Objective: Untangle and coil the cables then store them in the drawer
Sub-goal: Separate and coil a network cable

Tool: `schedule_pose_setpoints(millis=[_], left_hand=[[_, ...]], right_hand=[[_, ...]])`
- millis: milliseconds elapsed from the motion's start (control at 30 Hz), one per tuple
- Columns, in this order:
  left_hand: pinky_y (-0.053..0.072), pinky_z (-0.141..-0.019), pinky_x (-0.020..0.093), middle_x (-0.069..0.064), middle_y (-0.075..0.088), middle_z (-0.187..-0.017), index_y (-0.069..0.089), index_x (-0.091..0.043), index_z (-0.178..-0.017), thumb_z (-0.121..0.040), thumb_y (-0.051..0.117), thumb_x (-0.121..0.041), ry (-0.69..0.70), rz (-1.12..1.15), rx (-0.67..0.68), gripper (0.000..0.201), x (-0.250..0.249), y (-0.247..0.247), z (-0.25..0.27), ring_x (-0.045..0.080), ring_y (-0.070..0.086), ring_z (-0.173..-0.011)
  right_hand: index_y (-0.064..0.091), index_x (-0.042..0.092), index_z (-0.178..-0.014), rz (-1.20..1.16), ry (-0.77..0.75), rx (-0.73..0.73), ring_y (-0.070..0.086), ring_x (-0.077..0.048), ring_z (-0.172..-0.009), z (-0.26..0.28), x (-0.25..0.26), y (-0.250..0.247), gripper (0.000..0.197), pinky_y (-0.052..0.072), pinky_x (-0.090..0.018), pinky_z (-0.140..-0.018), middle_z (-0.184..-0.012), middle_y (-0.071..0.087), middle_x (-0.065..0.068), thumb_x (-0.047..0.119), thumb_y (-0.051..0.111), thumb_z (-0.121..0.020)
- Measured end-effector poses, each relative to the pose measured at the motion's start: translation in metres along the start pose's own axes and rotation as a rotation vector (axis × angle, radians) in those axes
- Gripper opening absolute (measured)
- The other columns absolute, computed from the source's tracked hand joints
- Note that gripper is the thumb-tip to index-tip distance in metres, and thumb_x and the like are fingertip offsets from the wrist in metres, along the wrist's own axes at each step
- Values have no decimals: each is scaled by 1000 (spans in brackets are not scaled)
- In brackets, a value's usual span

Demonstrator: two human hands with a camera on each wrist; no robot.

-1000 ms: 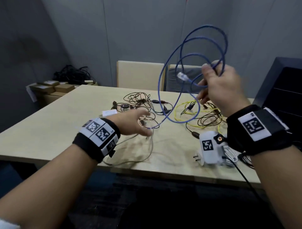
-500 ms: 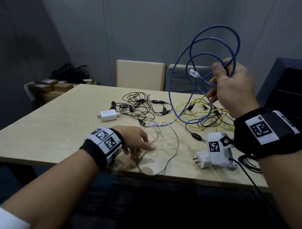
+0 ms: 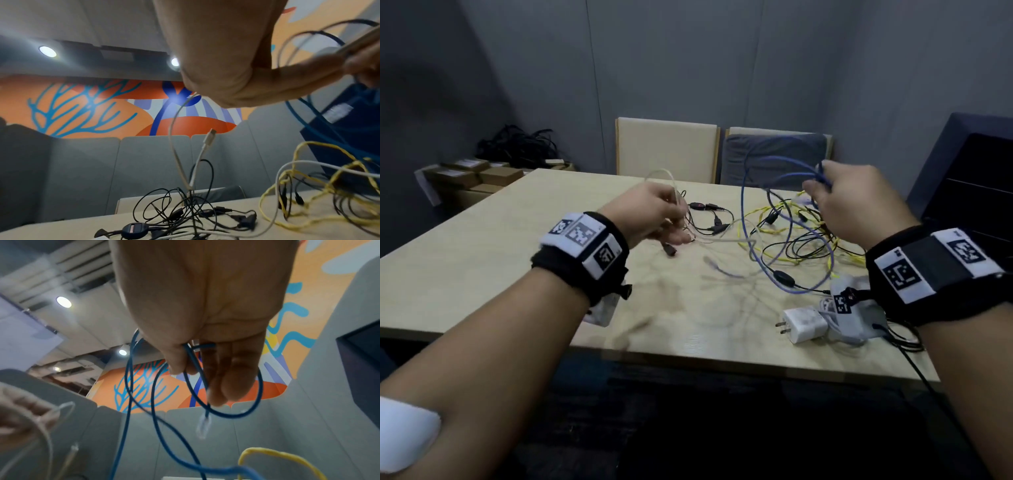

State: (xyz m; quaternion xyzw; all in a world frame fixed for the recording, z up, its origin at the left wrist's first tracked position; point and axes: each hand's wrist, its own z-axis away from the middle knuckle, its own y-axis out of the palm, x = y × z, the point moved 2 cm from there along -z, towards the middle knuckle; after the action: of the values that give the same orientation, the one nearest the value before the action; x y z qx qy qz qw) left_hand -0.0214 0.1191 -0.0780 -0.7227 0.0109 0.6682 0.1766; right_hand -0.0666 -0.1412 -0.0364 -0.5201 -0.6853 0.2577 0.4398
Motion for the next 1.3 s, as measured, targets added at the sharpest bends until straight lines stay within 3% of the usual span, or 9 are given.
schedule_pose_setpoints(millis=[233,400,533,667,800,967,1067,1167,1300], left_hand=[[58,-57,23,12,47,-88,49,-5,-90,-98,42,4,103,416,-483,14,0,-35,-19,23,69,-58],[57,-55,25,12,53,-81,49,-4,-90,-93,46,7,-4,383,-655,12,24,-46,-39,23,71,-57],[58,-53,27,10,54,-73,49,-3,-90,-93,47,5,-56,307,-636,9,33,-40,-58,17,67,-47],[50,-41,18,13,56,-70,50,-3,-80,-91,51,9,-94,260,-618,16,38,-28,-81,12,60,-36],[55,-43,22,3,56,-38,48,-5,-73,-92,51,7,-177,134,-557,23,51,-18,-105,11,59,-35],[41,-33,13,14,55,-58,46,-7,-68,-92,55,6,-259,-62,-476,28,58,-2,-132,6,45,-25],[50,-48,20,3,60,-44,55,-3,-68,-90,59,2,-323,-228,-316,23,56,12,-146,10,54,-32],[60,-64,29,9,66,-63,55,0,-83,-89,59,4,-281,-261,-159,7,46,36,-145,12,64,-46],[57,-50,28,16,64,-79,55,-2,-82,-94,59,-11,-218,-371,-21,15,18,68,-127,27,64,-60]], right_hand=[[55,9,-97,45,153,-153,56,-44,-96,1,-20,-28,22,42,-41,-77,-100,56,-25,29,45,-101],[56,-4,-100,-46,191,-339,62,-47,-92,-7,-33,-59,37,50,-47,-79,-103,60,-36,30,41,-100],[50,3,-93,-223,281,-337,64,-24,-44,-15,-39,-60,35,48,-29,-34,-90,63,-25,36,41,-100],[49,8,-89,-341,286,-343,61,-22,-38,-23,-43,-52,29,43,-25,-33,-84,64,-20,36,43,-99],[49,15,-84,-392,279,-329,58,-16,-33,-33,-53,-42,25,39,-22,-30,-82,65,-16,34,44,-100],[47,22,-74,-425,292,-320,59,-16,-34,-39,-69,-36,27,41,-23,-34,-76,62,-12,32,44,-99],[50,19,-78,-447,310,-288,60,-19,-36,-43,-81,-32,25,42,-25,-36,-76,62,-14,31,45,-99],[51,20,-81,-457,312,-263,62,-21,-39,-43,-92,-30,23,42,-24,-37,-75,63,-13,32,45,-100],[49,22,-78,-473,323,-275,63,-23,-40,-42,-108,-35,24,43,-26,-40,-75,63,-13,33,45,-99]])
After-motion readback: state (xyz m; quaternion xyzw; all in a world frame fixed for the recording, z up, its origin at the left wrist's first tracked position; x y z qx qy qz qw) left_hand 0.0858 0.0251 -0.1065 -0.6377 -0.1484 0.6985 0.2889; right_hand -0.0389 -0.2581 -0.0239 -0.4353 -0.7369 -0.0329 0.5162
